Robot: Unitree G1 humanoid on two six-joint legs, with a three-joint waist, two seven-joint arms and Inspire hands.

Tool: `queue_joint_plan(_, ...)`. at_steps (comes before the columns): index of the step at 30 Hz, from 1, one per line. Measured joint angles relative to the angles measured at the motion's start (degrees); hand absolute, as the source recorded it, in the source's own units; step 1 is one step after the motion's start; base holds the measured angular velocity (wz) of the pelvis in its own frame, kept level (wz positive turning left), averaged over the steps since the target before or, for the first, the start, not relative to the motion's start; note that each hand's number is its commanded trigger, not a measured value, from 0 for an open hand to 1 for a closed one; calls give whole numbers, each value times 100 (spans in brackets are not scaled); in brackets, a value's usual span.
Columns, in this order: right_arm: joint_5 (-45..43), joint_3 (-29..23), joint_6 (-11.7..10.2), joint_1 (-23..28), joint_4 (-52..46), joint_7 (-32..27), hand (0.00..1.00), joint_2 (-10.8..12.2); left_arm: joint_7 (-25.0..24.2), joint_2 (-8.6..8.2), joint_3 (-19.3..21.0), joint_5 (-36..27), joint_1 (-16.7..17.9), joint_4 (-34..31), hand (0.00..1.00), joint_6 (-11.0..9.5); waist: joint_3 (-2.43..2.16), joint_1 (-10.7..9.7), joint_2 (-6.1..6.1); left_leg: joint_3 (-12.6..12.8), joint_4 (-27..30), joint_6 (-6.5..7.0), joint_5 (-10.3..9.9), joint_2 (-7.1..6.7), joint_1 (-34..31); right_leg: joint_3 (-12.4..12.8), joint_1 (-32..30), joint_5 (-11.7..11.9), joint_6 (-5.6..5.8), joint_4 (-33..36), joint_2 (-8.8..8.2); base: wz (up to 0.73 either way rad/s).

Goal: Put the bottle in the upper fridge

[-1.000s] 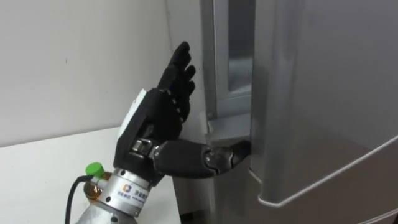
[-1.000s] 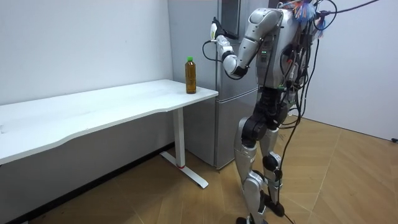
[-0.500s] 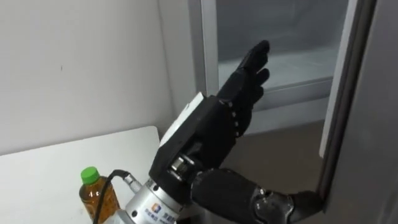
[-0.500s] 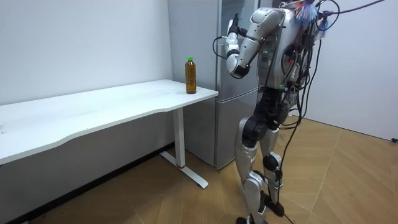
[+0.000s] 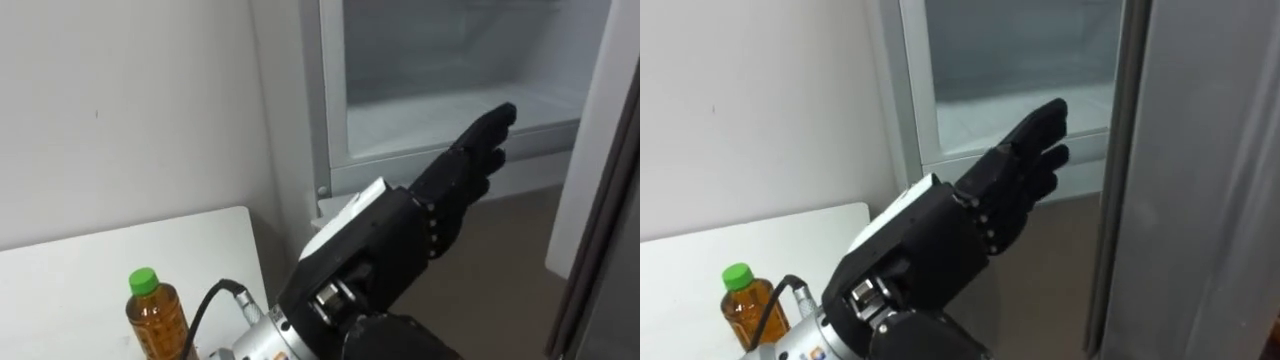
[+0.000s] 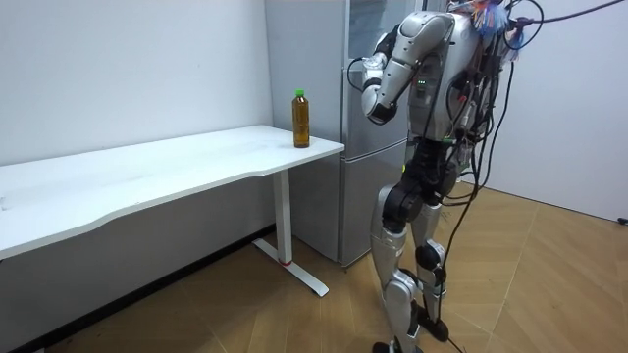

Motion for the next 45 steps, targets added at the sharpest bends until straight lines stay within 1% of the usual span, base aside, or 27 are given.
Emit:
queue_joint_plan(7,1,0,0,1,-1,-39,0,-2,-71,4,-73,7,0,1,0,10,-7,-7,0,0,-2,0,0,10,4,15,25,2,-3,2,8,0)
queue_joint_plan(11,-6,0,-1,1,0,-68,0,-3,-70,4,-97,8,0,9,0,9,-19,-9,20,7,-3,0,0,10,40,97,41,3,-3,0,15,-7)
queue_joint_plan(13,-5,-2,-1,2,0,-69,0,-4,-71,4,-103,7,0,10,0,9,-17,-21,28,40,-4,0,0,11,51,142,36,3,-4,-2,18,-11)
queue_joint_plan(14,-5,-2,-1,0,0,-69,0,-12,-70,4,-103,2,0,12,0,10,-10,-18,37,118,-9,0,0,18,76,155,28,4,-6,-1,20,-14)
queue_joint_plan(19,10,1,-1,2,-44,-63,0,-17,-113,16,-99,-188,0,11,0,20,-10,-104,50,183,-11,0,0,22,86,244,-41,11,-15,20,28,-11)
queue_joint_plan(23,136,36,-1,-3,-48,-63,0,-14,-149,-7,-104,-437,-1,10,0,24,-8,-179,45,263,-9,0,0,34,88,297,-83,20,-25,43,39,-8)
queue_joint_plan(26,188,38,-5,-3,-41,-64,0,-18,-144,-23,-118,-438,-3,7,0,24,-7,-249,44,292,-8,-1,-1,40,84,303,-95,22,-28,27,44,-1)
queue_joint_plan(28,216,37,-9,-5,-39,-67,0,-19,-110,-29,-118,-426,-11,7,0,21,-7,-260,44,320,-8,-1,-1,41,79,355,-139,21,-28,19,51,-13)
queue_joint_plan(32,316,41,-14,0,-49,-144,0,-24,19,-47,-215,-428,-19,-16,0,-11,-13,-309,53,532,-6,-1,-1,54,35,573,-284,49,-25,38,73,-27)
queue_joint_plan(33,327,44,-16,0,-50,-179,0,-29,91,-59,-299,-424,-44,-21,0,-12,-24,-316,71,612,-4,-2,-1,68,13,612,-309,92,-27,36,86,-28)
queue_joint_plan(34,329,44,-16,-1,-50,-200,0,-29,116,-64,-335,-423,-66,-20,0,-11,-30,-317,82,633,-3,-2,-2,76,7,621,-320,107,-26,28,90,-24)
queue_joint_plan(36,292,43,-36,-4,-57,-249,0,-42,143,-68,-406,-423,-170,-20,0,-11,-32,-333,104,743,-4,-3,-2,99,-12,698,-392,127,-40,46,119,-23)
queue_joint_plan(38,279,41,-62,-4,-57,-251,0,-58,147,-75,-438,-418,-198,-20,0,-15,-21,-355,122,792,-3,-3,-2,116,-1,785,-406,137,-51,39,147,-21)
queue_joint_plan(40,270,40,-69,-27,-56,-250,0,-67,197,-103,-452,-418,-203,-21,0,-22,-8,-456,144,833,-3,-3,-2,127,1,807,-408,138,-54,33,159,-11)
queue_joint_plan(41,271,44,-69,-49,-56,-250,0,-84,230,-149,-461,-420,-212,-20,0,-22,-2,-484,184,877,-3,-3,-2,132,9,853,-418,139,-54,33,167,-18)
queue_joint_plan(42,271,46,-68,-58,-57,-249,0,-109,259,-187,-476,-422,-226,-20,0,-25,1,-484,222,929,-4,-3,-2,133,19,909,-439,139,-56,37,174,-22)
queue_joint_plan(45,329,54,-67,-51,-59,-245,0,-128,342,-208,-576,-423,-283,-20,0,-26,11,-517,237,979,-11,-3,-2,142,23,968,-478,142,-61,53,190,-15)
